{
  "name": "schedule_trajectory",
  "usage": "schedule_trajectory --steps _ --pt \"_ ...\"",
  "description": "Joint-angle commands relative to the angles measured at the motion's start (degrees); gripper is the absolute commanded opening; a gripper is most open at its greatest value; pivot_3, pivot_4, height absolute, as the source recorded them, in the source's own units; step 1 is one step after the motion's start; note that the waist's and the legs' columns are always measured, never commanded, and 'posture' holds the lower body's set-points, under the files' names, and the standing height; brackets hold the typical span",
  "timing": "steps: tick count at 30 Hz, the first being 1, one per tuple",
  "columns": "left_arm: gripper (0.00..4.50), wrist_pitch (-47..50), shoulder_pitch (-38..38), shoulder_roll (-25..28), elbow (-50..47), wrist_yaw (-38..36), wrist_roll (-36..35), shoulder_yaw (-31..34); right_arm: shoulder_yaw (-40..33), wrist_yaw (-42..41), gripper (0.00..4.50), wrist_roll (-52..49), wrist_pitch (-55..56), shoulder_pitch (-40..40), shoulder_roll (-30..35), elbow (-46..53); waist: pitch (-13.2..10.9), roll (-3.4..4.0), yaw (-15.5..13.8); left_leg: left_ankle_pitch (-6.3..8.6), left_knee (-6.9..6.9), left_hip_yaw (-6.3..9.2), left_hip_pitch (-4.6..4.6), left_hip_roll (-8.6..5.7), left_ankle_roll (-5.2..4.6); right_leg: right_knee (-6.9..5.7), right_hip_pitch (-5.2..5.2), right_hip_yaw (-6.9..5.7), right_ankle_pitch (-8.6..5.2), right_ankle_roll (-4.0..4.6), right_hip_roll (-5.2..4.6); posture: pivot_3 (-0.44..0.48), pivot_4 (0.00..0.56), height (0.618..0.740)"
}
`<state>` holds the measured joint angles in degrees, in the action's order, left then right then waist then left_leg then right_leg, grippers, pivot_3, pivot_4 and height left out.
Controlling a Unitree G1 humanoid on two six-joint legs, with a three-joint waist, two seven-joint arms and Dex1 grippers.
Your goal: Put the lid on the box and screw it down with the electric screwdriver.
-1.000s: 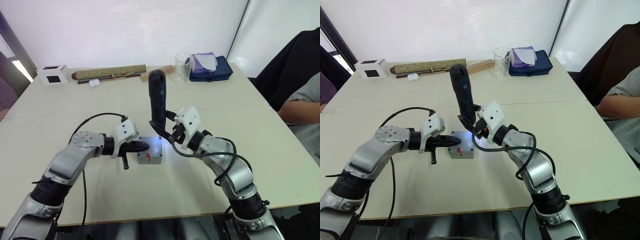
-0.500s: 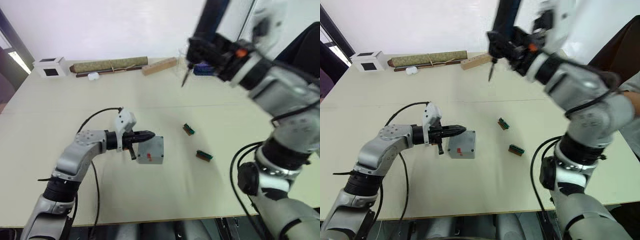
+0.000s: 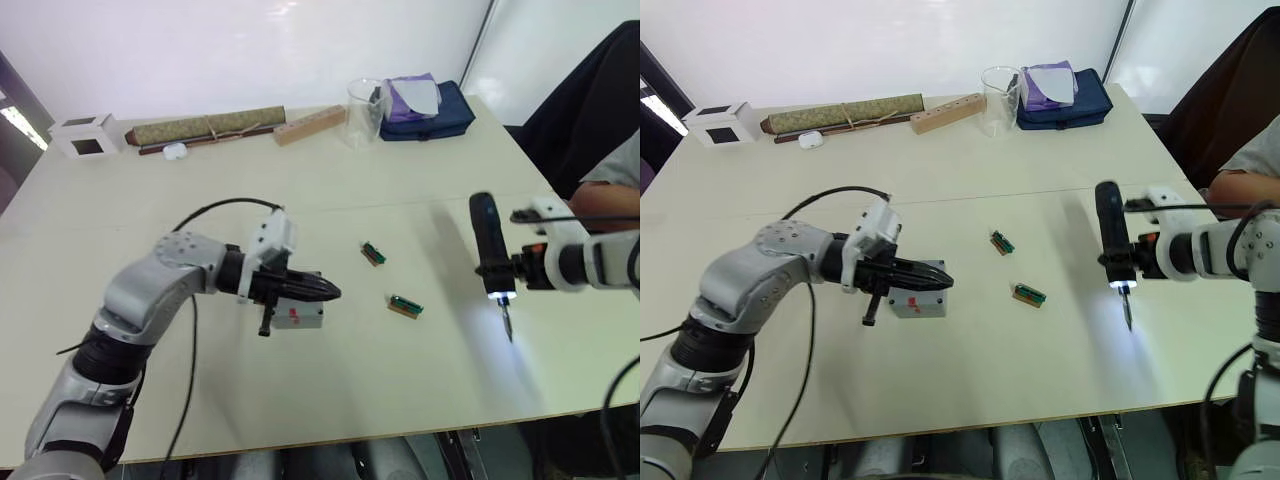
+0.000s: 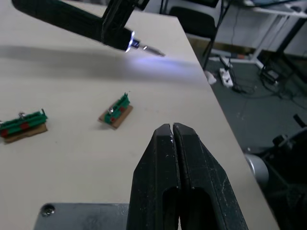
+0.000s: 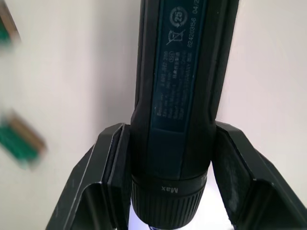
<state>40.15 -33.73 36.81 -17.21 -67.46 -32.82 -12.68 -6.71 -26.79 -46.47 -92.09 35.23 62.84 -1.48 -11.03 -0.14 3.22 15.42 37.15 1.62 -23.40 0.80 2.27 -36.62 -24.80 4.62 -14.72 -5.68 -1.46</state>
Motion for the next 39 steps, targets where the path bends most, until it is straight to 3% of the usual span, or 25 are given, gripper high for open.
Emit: schedule_trajectory --steps 1,11,13,17,24,27,30,33,36,39 --pt "0.0 -2.8 0.2 -0.1 -1.5 0.5 1.7 -0.3 0.0 -4.7 2.13 -0.8 -0.4 0.7 2.7 0.4 0.0 -0.02 0.0 0.0 0.01 0.0 0.01 0.01 0.0 -0.01 0.0 0.0 0.0 0.0 0.01 0.0 0.15 0.74" --pt "0.0 -3.5 -0.1 -1.1 -0.4 1.0 2.7 -0.3 5.3 -8.0 2.13 5.4 4.4 1.3 1.1 -2.9 0.0 -0.06 -0.7 0.0 0.32 -0.06 0.0 0.0 0.0 -0.09 0.06 0.04 0.05 -0.06 0.0 0.0 0.15 0.74" --pt "0.0 -4.0 -0.5 -1.1 1.0 1.2 3.3 0.1 7.8 -8.9 3.09 8.5 9.5 0.7 1.8 -2.2 0.0 -0.06 -0.8 0.0 0.32 -0.05 0.0 0.0 0.0 -0.13 0.06 0.03 0.04 -0.06 -0.01 0.0 0.15 0.74" --pt "0.0 -5.4 -1.8 -0.7 5.8 1.6 4.6 1.8 9.5 -10.5 4.48 11.0 12.4 0.4 2.2 -0.7 0.0 -0.06 -0.8 0.0 0.34 -0.04 0.01 0.0 0.0 -0.17 0.06 0.02 0.04 -0.06 -0.01 0.0 0.15 0.74" --pt "0.0 -7.8 -4.6 3.8 16.1 2.4 6.0 9.3 7.3 -10.9 4.48 13.3 15.0 2.9 2.0 2.4 0.0 -0.08 -0.6 0.0 0.56 -0.01 0.01 0.01 0.0 -0.45 0.05 0.01 0.04 -0.06 0.01 0.0 0.15 0.74" --pt "0.0 -9.8 -4.6 6.1 19.8 4.3 9.1 10.8 4.2 -14.5 4.48 13.5 25.9 6.3 0.5 6.1 0.0 -0.07 -0.6 0.0 0.56 -0.02 0.01 0.01 0.0 -0.47 0.03 0.01 0.04 -0.06 0.0 0.0 0.15 0.74" --pt "0.0 -12.6 -3.2 5.8 24.7 9.2 13.5 10.8 4.5 -19.4 4.48 14.7 40.1 4.1 -2.2 14.3 0.0 -0.1 -0.7 0.0 0.58 0.02 0.01 0.01 0.0 -0.47 0.06 -0.04 0.04 -0.06 0.0 0.0 0.15 0.74" --pt "0.0 -12.0 0.0 5.3 23.1 9.8 13.3 10.8 6.1 -19.8 4.48 11.7 39.9 1.0 -7.2 22.1 0.1 -0.38 -0.7 0.0 0.58 0.12 0.01 0.02 0.0 -0.47 0.11 -0.12 0.04 -0.06 0.0 0.0 0.15 0.74" --pt "0.0 -9.9 6.0 6.2 16.9 10.1 13.9 9.1 13.3 -19.8 4.48 11.3 39.9 -4.6 -12.0 31.7 0.1 -0.47 -0.8 0.01 0.7 0.13 -0.07 0.02 0.0 -0.52 0.11 -0.13 0.04 -0.06 -0.1 0.0 0.15 0.74" --pt "0.0 -8.0 9.3 6.4 12.8 10.4 13.5 8.8 17.6 -18.9 4.48 12.1 39.5 -7.2 -15.7 34.5 0.0 -0.52 -1.1 0.03 0.78 0.14 -0.09 0.01 -0.03 -0.57 0.12 -0.13 0.05 -0.06 -0.17 0.0 0.15 0.74"
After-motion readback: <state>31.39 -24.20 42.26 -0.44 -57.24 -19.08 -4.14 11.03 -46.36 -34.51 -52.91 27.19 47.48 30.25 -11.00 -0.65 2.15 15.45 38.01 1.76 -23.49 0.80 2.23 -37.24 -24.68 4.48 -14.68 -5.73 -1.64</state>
